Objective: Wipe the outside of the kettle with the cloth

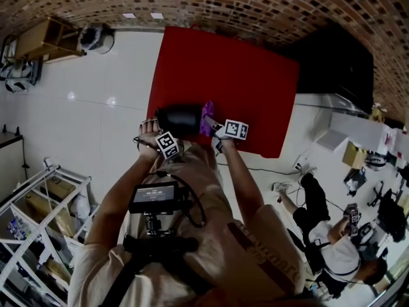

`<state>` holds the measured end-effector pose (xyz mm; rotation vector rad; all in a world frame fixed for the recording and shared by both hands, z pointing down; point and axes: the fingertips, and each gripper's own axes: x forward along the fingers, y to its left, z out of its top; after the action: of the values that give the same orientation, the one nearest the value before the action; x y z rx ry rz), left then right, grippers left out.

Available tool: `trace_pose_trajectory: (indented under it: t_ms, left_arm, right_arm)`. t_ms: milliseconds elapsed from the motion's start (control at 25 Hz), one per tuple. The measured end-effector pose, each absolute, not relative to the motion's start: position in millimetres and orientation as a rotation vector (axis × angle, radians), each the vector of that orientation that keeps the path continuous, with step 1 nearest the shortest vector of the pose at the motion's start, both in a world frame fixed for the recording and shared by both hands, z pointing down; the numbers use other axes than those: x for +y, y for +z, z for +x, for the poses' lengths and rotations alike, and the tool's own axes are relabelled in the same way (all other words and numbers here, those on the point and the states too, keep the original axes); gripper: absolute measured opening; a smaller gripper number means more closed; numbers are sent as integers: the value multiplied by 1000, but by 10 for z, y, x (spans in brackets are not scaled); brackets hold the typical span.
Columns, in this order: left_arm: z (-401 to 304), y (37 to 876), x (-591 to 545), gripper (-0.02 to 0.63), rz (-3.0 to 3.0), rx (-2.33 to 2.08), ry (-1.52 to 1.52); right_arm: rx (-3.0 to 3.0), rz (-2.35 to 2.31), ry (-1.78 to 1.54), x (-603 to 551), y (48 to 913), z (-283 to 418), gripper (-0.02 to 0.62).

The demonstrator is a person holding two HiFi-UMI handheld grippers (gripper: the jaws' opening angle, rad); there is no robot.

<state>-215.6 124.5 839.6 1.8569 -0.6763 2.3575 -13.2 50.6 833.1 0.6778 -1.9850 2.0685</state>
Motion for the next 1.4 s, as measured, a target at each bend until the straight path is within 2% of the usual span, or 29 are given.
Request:
trace_pose_trajectory:
  t_ms: [200, 360, 440, 600, 720, 1000, 1200, 1280, 1400]
  left_arm:
    - [-2109, 8374, 1210, 279, 1872, -701, 2293]
    - [-2237, 8219, 1209, 293, 1904, -860, 2060]
    - [-2362, 8127, 1310, 293, 1884, -965, 1883]
    - [-2572, 8211, 1794, 293, 1610, -1102, 1323]
    - [-2446, 8445, 2018, 293, 1427, -1100, 968]
    - [-2075, 8852, 1749, 293, 1321, -1153, 514]
    - [-2133, 9096, 1786, 292, 1228, -1153, 585]
    - [-2213, 9180, 1805, 265, 1196, -1156, 625]
    - [-2275, 9263, 1815, 264, 1181, -1155, 707]
  right_arm:
    - [-1968, 628, 1876, 1110, 8269, 5, 83]
    - [-2061, 735, 1831, 871, 7975, 33, 83]
    - [-2115, 771, 1774, 709, 7814, 12, 83]
    - [-2231, 749, 1590, 486, 7535, -128, 83]
    - [-2294, 714, 1415, 392, 7382, -307, 83]
    - [-2364, 547, 1130, 450, 7198, -878, 83]
    - [-2376, 497, 1124, 514, 7149, -1076, 83]
    - [-2375, 486, 1115, 526, 7080, -1118, 83]
    - [-2381, 483, 1105, 550, 7150, -1093, 83]
